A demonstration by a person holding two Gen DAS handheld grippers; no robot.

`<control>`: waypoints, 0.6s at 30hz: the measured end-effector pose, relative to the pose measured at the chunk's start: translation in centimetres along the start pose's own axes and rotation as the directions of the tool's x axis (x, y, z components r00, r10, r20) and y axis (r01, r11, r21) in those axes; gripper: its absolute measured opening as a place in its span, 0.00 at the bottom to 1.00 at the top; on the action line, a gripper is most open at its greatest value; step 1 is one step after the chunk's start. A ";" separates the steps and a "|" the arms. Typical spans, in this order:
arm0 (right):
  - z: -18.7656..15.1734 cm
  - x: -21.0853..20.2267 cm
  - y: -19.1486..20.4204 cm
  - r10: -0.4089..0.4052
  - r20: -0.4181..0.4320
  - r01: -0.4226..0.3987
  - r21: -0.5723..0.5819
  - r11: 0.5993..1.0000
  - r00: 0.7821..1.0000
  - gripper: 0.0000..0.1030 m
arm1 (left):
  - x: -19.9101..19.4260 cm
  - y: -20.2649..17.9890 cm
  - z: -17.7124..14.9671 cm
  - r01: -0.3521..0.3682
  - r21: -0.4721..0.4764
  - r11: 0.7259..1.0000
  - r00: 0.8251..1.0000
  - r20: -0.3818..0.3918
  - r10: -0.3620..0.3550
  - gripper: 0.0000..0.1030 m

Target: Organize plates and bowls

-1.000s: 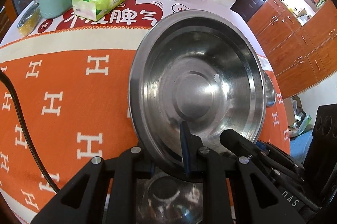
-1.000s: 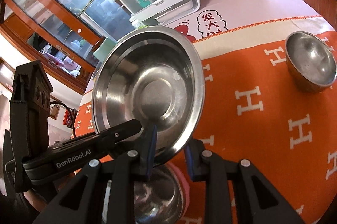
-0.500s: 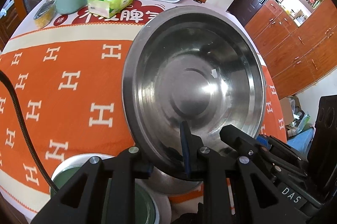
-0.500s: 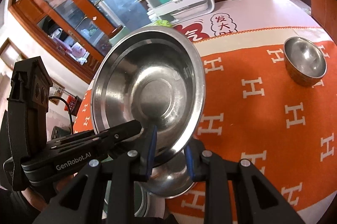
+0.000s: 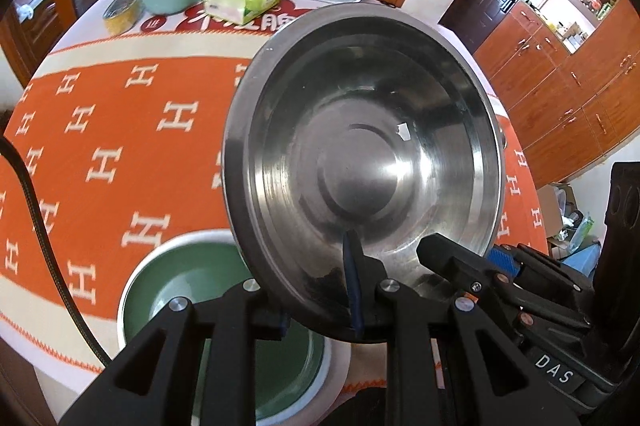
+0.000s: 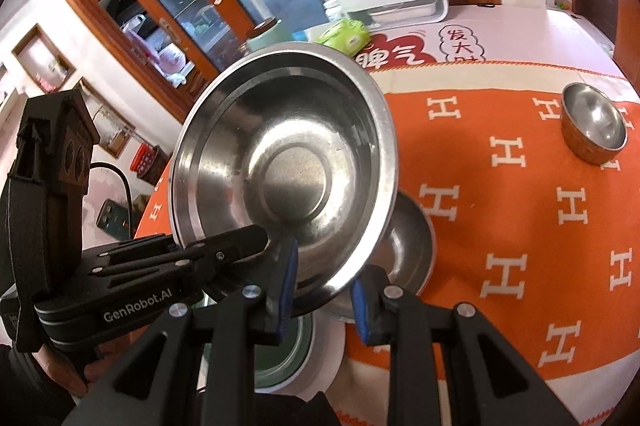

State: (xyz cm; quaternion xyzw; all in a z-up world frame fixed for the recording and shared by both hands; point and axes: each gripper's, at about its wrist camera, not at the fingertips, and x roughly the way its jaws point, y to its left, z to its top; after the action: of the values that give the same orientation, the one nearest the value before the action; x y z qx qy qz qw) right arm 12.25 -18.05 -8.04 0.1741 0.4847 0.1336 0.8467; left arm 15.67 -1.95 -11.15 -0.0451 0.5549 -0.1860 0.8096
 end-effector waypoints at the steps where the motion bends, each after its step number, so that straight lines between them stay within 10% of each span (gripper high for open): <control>1: -0.3 0.1 0.3 0.005 -0.009 -0.005 -0.007 1.000 1.000 0.24 | -0.2 0.2 -0.4 -0.004 -0.003 1.000 1.000 -0.002 0.004 0.19; 18: -5.0 3.0 4.4 0.027 -0.182 -0.040 -0.065 0.997 0.983 0.26 | -0.4 5.1 -6.3 -0.038 -0.085 0.996 0.989 -0.149 0.025 0.21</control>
State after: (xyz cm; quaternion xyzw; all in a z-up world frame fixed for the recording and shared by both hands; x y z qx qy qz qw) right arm 9.14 -12.05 -10.82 0.1402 0.5518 0.1796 0.8023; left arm 11.06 3.73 -14.55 -0.0579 0.6217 -0.1517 0.7662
